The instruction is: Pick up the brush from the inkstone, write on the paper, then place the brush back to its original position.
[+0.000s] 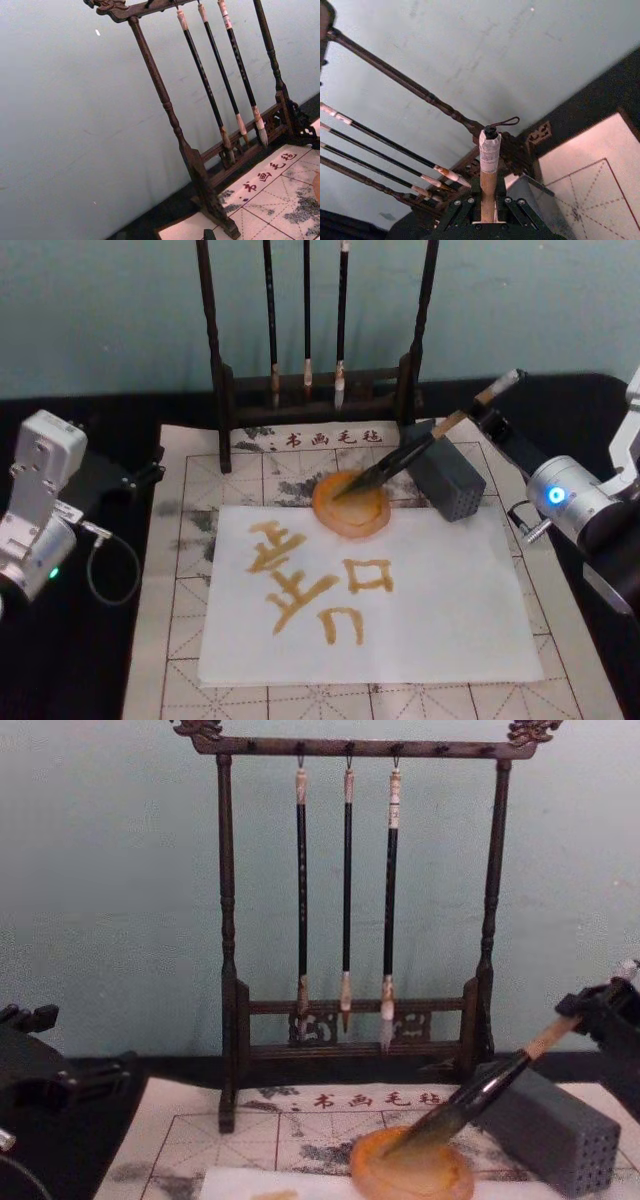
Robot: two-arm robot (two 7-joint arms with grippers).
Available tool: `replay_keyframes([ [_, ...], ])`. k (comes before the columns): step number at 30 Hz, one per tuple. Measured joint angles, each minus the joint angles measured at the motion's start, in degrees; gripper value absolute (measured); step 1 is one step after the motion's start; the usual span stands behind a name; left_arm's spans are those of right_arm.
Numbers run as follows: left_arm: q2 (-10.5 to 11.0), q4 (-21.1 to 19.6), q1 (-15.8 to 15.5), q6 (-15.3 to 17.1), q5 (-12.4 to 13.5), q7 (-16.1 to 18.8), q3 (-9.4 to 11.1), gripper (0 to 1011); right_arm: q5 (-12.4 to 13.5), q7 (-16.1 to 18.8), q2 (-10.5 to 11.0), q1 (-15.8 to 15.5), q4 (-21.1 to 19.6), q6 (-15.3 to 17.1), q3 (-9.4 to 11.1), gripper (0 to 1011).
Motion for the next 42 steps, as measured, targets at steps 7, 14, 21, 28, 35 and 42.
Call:
replay_keyframes([
  [7, 0.0, 0.0, 0.0, 0.0, 0.0, 0.0, 0.0, 1001, -1.8, 1.0, 1.7, -0.4, -1.5, -2.7, -1.8, 184],
  [14, 0.0, 0.0, 0.0, 0.0, 0.0, 0.0, 0.0, 1001, -5.3, 2.3, 3.6, -0.9, -2.7, -6.4, -3.9, 184],
  [21, 0.0, 0.0, 0.0, 0.0, 0.0, 0.0, 0.0, 1001, -10.2, 3.6, 4.6, -1.5, -3.5, -10.1, -5.2, 184],
  [28, 0.0, 0.0, 0.0, 0.0, 0.0, 0.0, 0.0, 1001, -14.6, 4.5, 5.1, -2.1, -4.1, -12.5, -5.6, 184],
  [35, 0.0, 0.0, 0.0, 0.0, 0.0, 0.0, 0.0, 1001, -17.9, 5.1, 5.2, -2.6, -4.7, -14.0, -5.5, 184],
  [42, 0.0, 0.0, 0.0, 0.0, 0.0, 0.0, 0.0, 1001, -19.6, 5.7, 5.2, -3.2, -5.5, -14.8, -4.9, 184],
])
